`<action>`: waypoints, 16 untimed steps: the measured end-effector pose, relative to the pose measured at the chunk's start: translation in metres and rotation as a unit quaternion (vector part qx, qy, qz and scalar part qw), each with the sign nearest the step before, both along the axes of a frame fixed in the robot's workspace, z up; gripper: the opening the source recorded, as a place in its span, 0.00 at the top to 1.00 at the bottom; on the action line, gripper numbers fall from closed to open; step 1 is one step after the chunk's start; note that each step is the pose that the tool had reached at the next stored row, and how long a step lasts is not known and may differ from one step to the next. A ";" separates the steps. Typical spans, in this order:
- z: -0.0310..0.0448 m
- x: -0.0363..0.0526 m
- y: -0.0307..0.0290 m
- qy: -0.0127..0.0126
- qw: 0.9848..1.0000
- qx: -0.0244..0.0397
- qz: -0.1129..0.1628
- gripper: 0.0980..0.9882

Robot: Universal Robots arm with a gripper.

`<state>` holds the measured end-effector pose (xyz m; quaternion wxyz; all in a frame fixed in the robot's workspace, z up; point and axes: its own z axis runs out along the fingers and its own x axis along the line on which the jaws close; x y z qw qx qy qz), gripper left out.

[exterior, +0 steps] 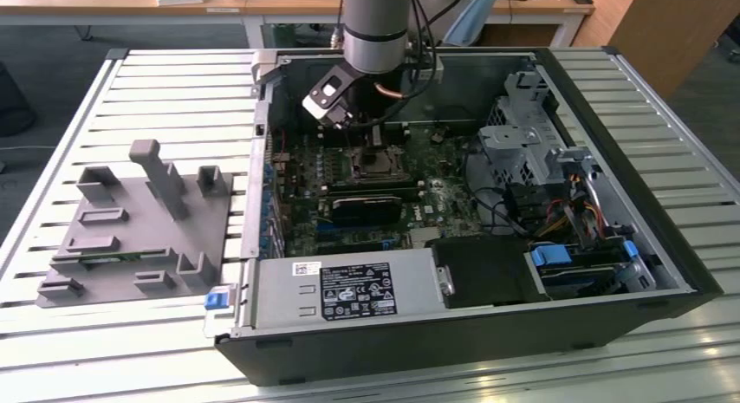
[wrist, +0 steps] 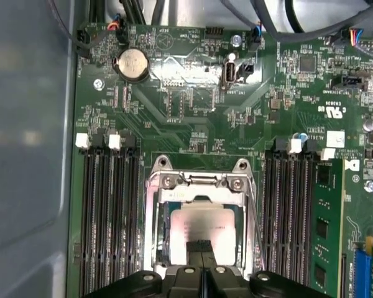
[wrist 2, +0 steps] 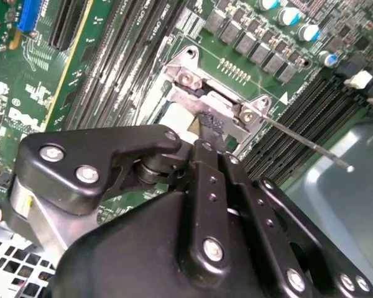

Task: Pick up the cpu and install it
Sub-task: 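Close the cpu cover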

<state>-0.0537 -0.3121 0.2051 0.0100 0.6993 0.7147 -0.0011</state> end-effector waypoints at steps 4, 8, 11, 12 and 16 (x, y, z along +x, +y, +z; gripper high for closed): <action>0.0000 -0.0045 0.0000 0.000 1.000 0.000 0.000 0.99; -0.0005 -0.0073 -0.0001 0.000 1.000 0.000 0.001 0.99; -0.0026 -0.0086 -0.0001 0.000 1.000 0.000 0.001 0.99; -0.0032 -0.0087 -0.0001 0.000 1.000 0.000 0.001 0.99; -0.0047 -0.0087 -0.0002 0.000 1.000 0.000 0.001 0.99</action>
